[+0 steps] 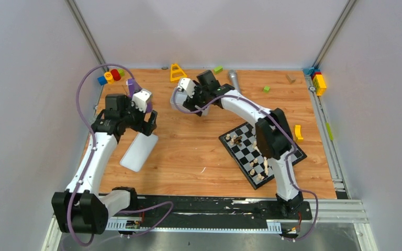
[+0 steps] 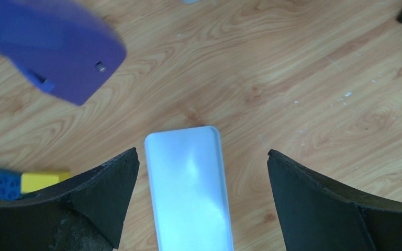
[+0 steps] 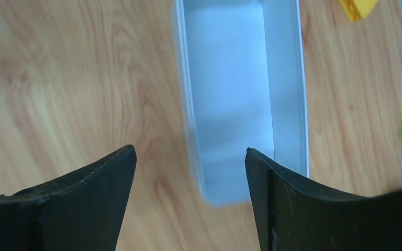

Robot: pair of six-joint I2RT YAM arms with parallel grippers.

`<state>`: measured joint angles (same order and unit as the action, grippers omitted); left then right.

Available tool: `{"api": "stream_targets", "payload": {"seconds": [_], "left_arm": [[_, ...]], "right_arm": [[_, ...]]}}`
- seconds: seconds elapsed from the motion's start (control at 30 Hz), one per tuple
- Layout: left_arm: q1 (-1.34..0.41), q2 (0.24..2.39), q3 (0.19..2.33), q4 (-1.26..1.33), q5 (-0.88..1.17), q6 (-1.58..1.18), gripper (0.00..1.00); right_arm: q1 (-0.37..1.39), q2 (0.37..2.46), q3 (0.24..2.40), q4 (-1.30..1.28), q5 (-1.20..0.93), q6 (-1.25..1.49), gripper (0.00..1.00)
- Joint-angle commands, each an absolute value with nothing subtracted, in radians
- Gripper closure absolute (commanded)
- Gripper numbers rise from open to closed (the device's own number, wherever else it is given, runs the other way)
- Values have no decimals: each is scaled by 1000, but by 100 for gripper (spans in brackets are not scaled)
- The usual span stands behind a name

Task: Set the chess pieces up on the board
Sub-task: Move the storage box to the center of the board, then adjust the chessboard at the center of the board.

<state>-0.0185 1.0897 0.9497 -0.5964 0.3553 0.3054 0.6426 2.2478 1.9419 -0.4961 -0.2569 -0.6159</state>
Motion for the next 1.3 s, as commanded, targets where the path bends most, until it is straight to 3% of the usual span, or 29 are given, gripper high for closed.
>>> {"api": "stream_targets", "payload": {"seconds": [0.0,0.2,0.37,0.77,1.27], "left_arm": [[-128,1143,1000,-520,427,340,0],[-294,1250,1014,-440,434,317,0],[-352,1282,1005,-402,443,284,0],[-364,1221,961,-404,437,290,0],[-364,1142,912,-432,402,324,0]], "right_arm": [[578,1913,1750,-494,-204,-512,21],[398,1619,1440,-497,-137,-399,20],[180,1524,1319,-496,-64,-322,21],[-140,1603,1183,-496,97,-338,33],[-159,1761,1100,-452,153,-393,47]]}}
